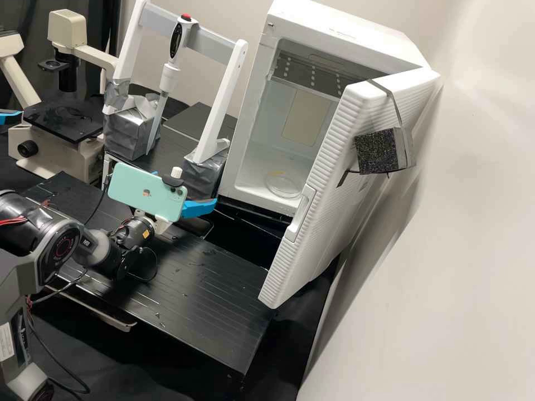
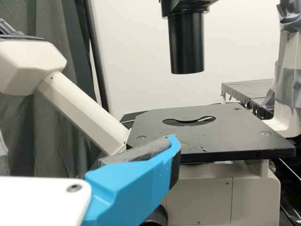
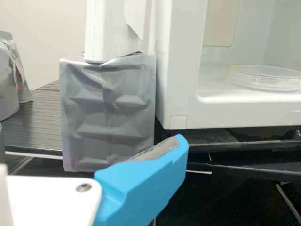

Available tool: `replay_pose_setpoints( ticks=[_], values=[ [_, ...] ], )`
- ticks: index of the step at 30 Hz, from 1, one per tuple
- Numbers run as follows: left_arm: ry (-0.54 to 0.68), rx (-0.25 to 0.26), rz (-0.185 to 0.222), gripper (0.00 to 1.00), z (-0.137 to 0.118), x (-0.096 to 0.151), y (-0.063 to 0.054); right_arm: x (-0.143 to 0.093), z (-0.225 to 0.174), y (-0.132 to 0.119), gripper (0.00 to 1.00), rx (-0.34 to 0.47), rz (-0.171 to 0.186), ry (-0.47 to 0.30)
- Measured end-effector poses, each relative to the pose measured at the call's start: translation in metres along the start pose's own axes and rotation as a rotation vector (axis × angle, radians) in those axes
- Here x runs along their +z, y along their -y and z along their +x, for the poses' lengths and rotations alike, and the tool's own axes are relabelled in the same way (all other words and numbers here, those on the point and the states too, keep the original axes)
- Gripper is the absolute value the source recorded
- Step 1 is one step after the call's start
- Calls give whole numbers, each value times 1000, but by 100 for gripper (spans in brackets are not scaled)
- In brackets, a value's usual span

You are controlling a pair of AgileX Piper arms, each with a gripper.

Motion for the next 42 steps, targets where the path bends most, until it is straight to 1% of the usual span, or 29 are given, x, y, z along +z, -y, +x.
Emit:
replay_pose_setpoints(
  ticks=[9,12,15,18,20,22,24,28,30,33,36,38,40,42],
  values=[
    [0,0,0,100,0,0,0,1,-1,-1,100,7,0,-2],
    [0,0,0,100,0,0,0,7,-6,-2,100,11,-11,0],
    [0,0,0,100,0,0,0,22,-19,-7,100,2,-13,0],
    [0,0,0,100,0,0,0,37,-33,-16,100,5,5,6],
    [0,0,0,100,0,0,0,49,-42,-25,100,28,23,0],
    [0,0,0,100,0,0,0,59,-49,-35,100,53,32,5],
    [0,0,0,100,0,0,0,71,-55,-46,100,92,60,20],
    [0,0,0,100,0,0,0,89,-60,-66,100,151,92,57],
    [0,0,0,100,0,0,0,97,-58,-77,100,185,103,69],
    [0,0,0,100,0,0,0,101,-51,-88,100,212,90,60],
    [0,0,0,100,0,0,0,99,-42,-100,100,235,71,36],
    [0,0,0,100,0,0,0,96,-34,-108,100,251,75,16],
    [0,0,0,100,0,0,0,91,-22,-117,100,265,65,10],
    [0,0,0,100,0,0,0,88,-11,-122,100,269,63,5]
  ],
)
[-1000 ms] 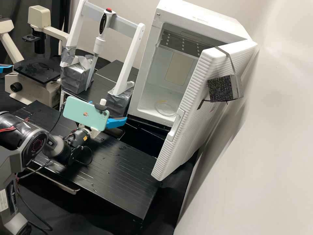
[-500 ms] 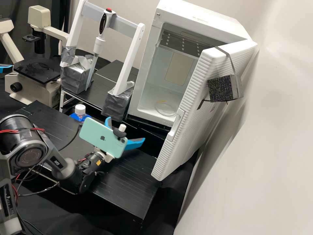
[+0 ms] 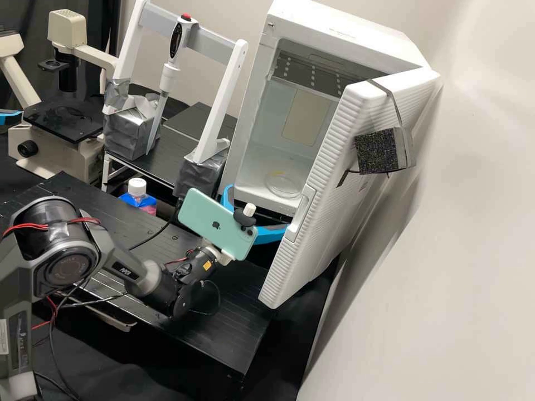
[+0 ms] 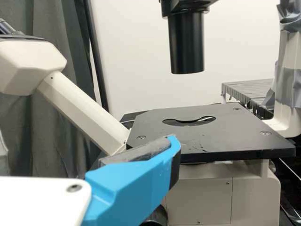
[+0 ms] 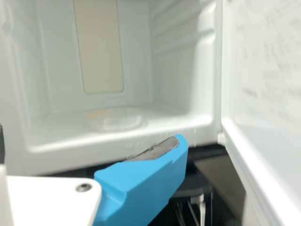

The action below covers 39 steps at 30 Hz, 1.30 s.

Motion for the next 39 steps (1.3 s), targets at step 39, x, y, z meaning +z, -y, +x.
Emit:
replay_pose_setpoints(
  ticks=[39],
  values=[
    [0,0,0,100,0,0,0,15,118,9,100,-74,-25,124]
  ],
)
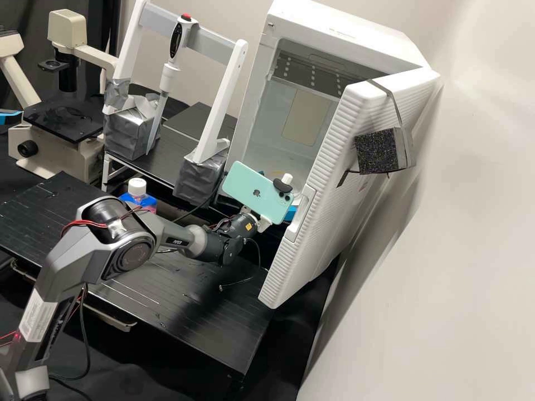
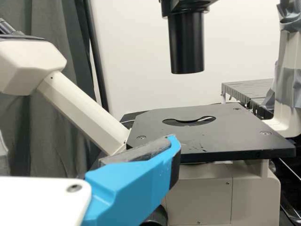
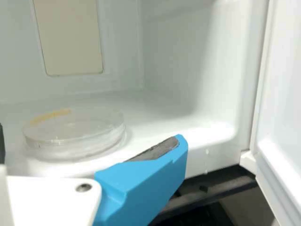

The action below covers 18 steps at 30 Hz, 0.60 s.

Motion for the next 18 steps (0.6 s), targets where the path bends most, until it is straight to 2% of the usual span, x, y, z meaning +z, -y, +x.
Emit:
replay_pose_setpoints(
  ticks=[10,16,18],
  values=[
    [0,0,0,100,0,0,0,3,11,3,100,-12,-3,16],
    [0,0,0,100,0,0,0,7,17,3,100,-17,23,37],
    [0,0,0,100,0,0,0,6,18,2,100,-18,21,38]
  ],
)
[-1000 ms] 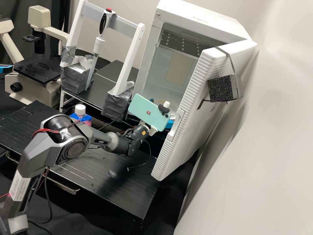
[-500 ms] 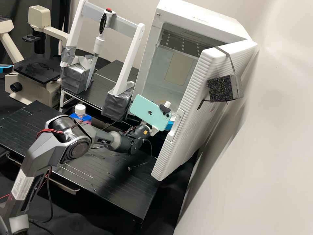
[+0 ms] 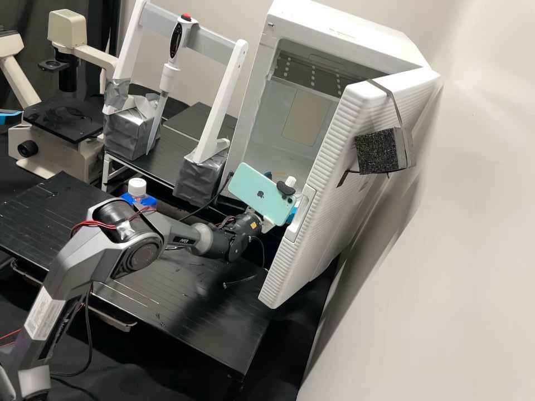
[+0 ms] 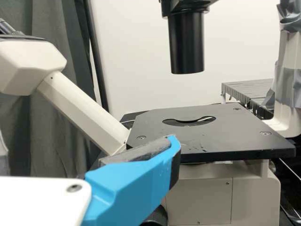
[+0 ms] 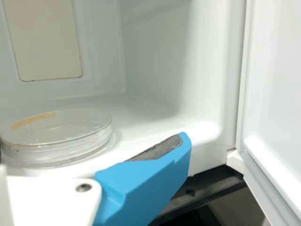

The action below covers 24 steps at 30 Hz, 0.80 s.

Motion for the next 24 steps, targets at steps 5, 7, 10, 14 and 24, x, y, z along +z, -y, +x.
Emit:
replay_pose_setpoints(
  ticks=[5,7,10,14,24],
  values=[
    [0,0,0,100,0,0,0,2,0,-1,100,-14,7,2],
    [0,0,0,100,0,0,0,1,-1,-1,100,-18,10,-2],
    [0,0,0,100,0,0,0,2,-3,1,100,-27,20,3],
    [0,0,0,100,0,0,0,-5,-10,0,100,-44,9,-12],
    [0,0,0,100,0,0,0,-17,-16,-4,100,-54,-24,-5]
  ],
)
